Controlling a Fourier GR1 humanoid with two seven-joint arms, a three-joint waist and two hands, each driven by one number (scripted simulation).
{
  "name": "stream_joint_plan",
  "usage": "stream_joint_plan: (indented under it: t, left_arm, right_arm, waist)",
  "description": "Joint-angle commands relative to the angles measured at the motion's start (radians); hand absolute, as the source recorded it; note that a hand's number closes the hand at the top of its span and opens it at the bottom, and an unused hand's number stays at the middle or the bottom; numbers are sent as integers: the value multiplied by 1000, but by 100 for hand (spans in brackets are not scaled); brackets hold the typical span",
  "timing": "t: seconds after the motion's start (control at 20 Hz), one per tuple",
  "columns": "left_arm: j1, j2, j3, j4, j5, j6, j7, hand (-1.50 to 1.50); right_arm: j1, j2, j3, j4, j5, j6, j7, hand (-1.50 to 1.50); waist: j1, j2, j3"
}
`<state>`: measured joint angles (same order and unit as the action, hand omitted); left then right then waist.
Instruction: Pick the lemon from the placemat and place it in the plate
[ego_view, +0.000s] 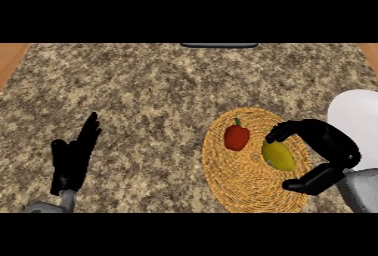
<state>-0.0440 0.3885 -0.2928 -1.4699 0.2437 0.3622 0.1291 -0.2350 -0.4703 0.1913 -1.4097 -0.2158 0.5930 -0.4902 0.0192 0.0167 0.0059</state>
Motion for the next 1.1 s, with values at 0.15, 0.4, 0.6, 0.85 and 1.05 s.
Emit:
stream_joint_plan:
  t: [0.15,0.4,0.6,0.85,1.05]
  left_arm:
    - [-51,-42,-15,19,-20,34,59,0]
    - [-53,-29,14,50,-17,8,43,0]
    - [-3,-57,-10,46,-46,23,12,0]
    - [-58,-71,-9,55,-67,35,49,0]
    - [-61,-82,4,56,-78,33,54,0]
  right_arm:
    - [-97,-169,66,98,285,90,-290,-150]
    - [-175,-224,121,138,487,-100,-359,-150]
    - [-234,-255,198,95,574,-116,-279,-150]
    - [-305,-329,294,135,662,-33,-282,-150]
    - [-324,-273,354,107,716,-20,-196,-150]
  waist:
    - [5,-8,-2]
    - [5,-9,-4]
    - [0,-15,-6]
    - [-3,-13,-6]
    - [-11,-16,-6]
